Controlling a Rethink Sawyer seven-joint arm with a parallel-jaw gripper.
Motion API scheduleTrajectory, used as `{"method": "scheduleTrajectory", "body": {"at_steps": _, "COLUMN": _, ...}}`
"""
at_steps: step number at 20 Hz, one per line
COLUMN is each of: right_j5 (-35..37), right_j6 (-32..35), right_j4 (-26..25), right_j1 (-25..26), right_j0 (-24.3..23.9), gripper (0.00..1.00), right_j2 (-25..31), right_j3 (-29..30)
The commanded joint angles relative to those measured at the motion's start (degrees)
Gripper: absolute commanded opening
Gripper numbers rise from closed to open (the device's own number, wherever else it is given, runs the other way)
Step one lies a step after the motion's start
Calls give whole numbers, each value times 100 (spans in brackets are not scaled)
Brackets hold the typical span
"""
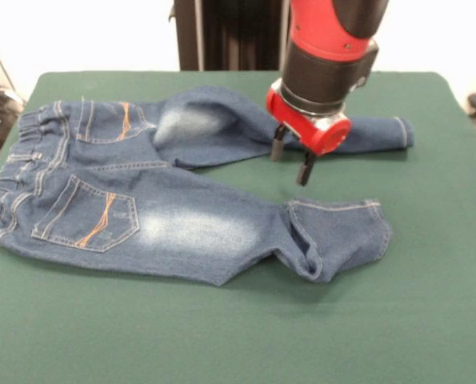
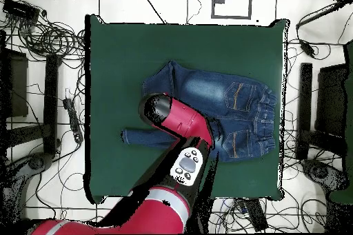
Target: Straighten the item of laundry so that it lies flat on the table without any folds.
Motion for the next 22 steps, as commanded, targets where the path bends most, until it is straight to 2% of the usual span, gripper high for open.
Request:
{"method": "scheduleTrajectory", "body": {"at_steps": 1, "right_j5": 522, "right_j6": 1805, "right_j4": 390, "right_j1": 403, "right_j0": 234, "gripper": 100, "right_j2": 695, "right_j3": 123}}
{"method": "scheduleTrajectory", "body": {"at_steps": 7, "right_j5": 701, "right_j6": 2048, "right_j4": 421, "right_j1": 590, "right_j0": 442, "gripper": 100, "right_j2": 539, "right_j3": -386}}
{"method": "scheduleTrajectory", "body": {"at_steps": 16, "right_j5": 2117, "right_j6": 2364, "right_j4": 68, "right_j1": 654, "right_j0": 535, "gripper": 100, "right_j2": 135, "right_j3": -1514}}
{"method": "scheduleTrajectory", "body": {"at_steps": 22, "right_j5": 2051, "right_j6": 2586, "right_j4": 153, "right_j1": 493, "right_j0": 671, "gripper": 100, "right_j2": 119, "right_j3": -1500}}
